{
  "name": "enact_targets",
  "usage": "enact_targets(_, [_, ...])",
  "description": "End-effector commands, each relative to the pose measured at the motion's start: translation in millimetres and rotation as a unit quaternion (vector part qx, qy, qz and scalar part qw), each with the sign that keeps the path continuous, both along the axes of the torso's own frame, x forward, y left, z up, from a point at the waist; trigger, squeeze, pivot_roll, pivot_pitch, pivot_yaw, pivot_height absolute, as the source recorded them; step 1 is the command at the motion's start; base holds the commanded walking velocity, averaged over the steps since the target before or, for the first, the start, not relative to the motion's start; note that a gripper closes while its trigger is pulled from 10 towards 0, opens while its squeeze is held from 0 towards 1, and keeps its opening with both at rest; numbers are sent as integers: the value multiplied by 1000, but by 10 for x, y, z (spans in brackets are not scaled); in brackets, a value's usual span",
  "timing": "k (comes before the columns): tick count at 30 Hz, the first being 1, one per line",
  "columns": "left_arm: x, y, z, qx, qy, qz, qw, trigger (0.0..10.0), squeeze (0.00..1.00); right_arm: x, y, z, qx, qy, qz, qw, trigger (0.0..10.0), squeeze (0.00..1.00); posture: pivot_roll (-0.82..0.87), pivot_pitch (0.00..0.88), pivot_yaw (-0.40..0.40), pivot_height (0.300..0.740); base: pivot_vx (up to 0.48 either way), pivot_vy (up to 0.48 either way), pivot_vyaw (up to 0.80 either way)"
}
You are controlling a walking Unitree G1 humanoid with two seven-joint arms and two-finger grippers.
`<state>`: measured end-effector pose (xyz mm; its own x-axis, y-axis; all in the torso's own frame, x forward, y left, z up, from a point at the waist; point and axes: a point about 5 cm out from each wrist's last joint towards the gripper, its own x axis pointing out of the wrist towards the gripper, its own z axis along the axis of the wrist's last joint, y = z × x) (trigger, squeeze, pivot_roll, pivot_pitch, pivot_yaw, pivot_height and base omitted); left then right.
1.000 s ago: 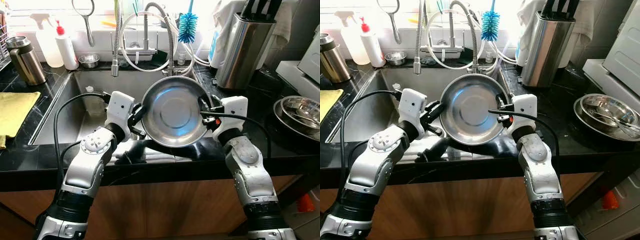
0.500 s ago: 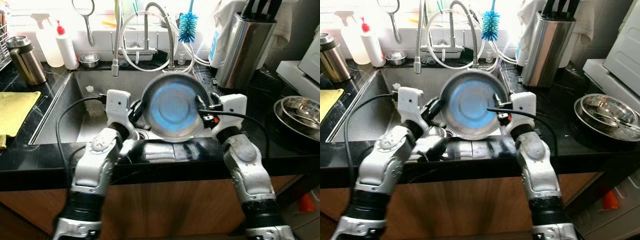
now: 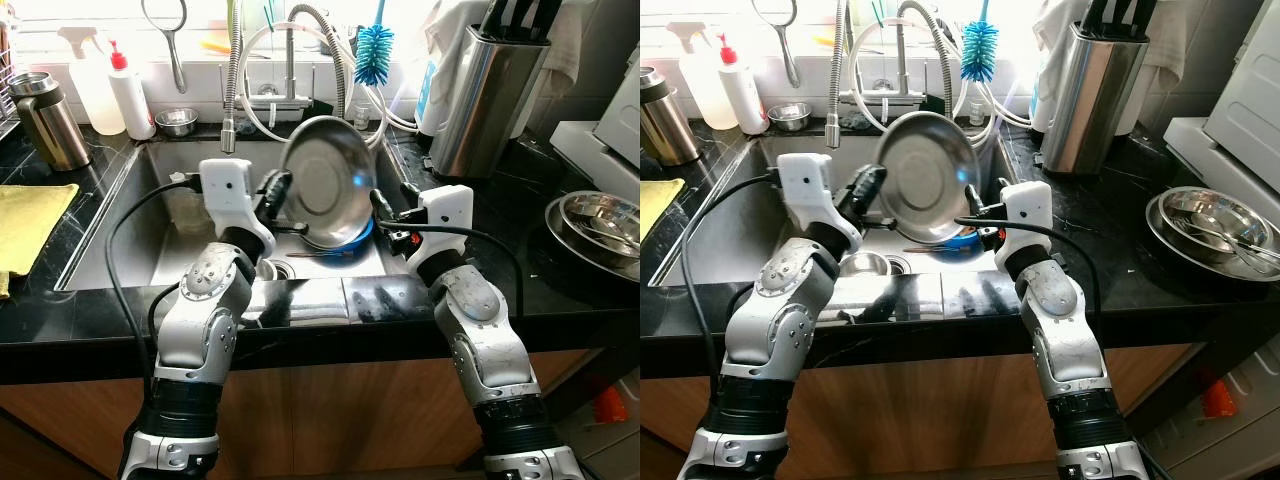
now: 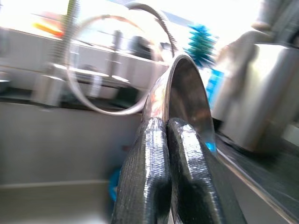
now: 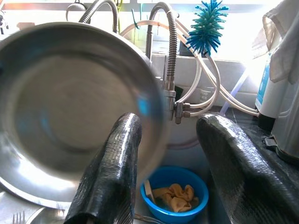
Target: Kitchen organization
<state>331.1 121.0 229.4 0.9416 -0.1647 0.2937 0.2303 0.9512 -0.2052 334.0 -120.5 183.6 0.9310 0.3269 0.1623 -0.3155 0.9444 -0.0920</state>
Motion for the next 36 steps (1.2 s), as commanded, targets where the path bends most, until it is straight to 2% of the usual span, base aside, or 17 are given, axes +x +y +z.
enact_targets(1, [31, 74, 92, 7, -21, 34, 999, 10000, 0, 3, 8, 14, 1, 0, 2, 1000, 10000, 0, 8, 28, -30, 740, 0, 0, 0])
enact_targets(6, [96, 324, -7, 73, -10, 117, 990, 10000, 0, -11, -28, -2, -1, 1, -7, 1000, 10000, 0, 6, 29, -30, 740, 0, 0, 0])
enact_targets(8, [127, 469, -77, 119, 0, 155, 981, 10000, 0, -26, -54, -8, -1, 1, -12, 1000, 10000, 0, 3, 29, -30, 740, 0, 0, 0])
enact_targets(9, [132, 489, -90, 127, 2, 161, 979, 10000, 0, -28, -59, -8, -1, 1, -14, 1000, 10000, 0, 3, 29, -30, 740, 0, 0, 0])
enact_targets(10, [146, 565, -156, 157, 14, 176, 972, 10000, 0, -38, -85, -4, 1, -1, -21, 1000, 10000, 0, 3, 29, -30, 740, 0, 0, 0])
enact_targets(12, [153, 634, -214, 187, 24, 189, 964, 10000, 0, -47, -116, -6, 5, -1, -29, 1000, 10000, 0, 1, 29, -30, 740, 0, 0, 0])
enact_targets(13, [153, 634, -214, 187, 24, 189, 964, 10000, 0, -47, -116, -6, 5, -1, -29, 1000, 10000, 0, 1, 29, -30, 740, 0, 0, 0])
enact_targets(14, [162, 665, -264, 213, 32, 197, 957, 10000, 0, -54, -138, -15, 7, 1, -33, 999, 10000, 0, 1, 29, -30, 740, 0, 0, 0])
enact_targets(17, [183, 706, -374, 235, 54, 210, 947, 10000, 0, -71, -160, -44, 7, 6, -37, 999, 10000, 0, -1, 26, -31, 740, 0, 0, 0])
enact_targets(30, [211, 657, -490, 239, 69, 198, 948, 10000, 0, -90, -163, -55, 6, 8, -41, 999, 10000, 0, -4, 21, -27, 740, 0, 0, 0])
enact_targets(32, [230, 678, -556, 221, 95, 198, 950, 10000, 0, -102, -179, -63, 7, 9, -46, 999, 10000, 0, -5, 19, -27, 740, 0, 0, 0])
enact_targets(36, [231, 669, -601, 194, 109, 185, 957, 10000, 0, -119, -217, -79, 9, 10, -60, 998, 10000, 0, -7, 13, -26, 740, 0, 0, 0])
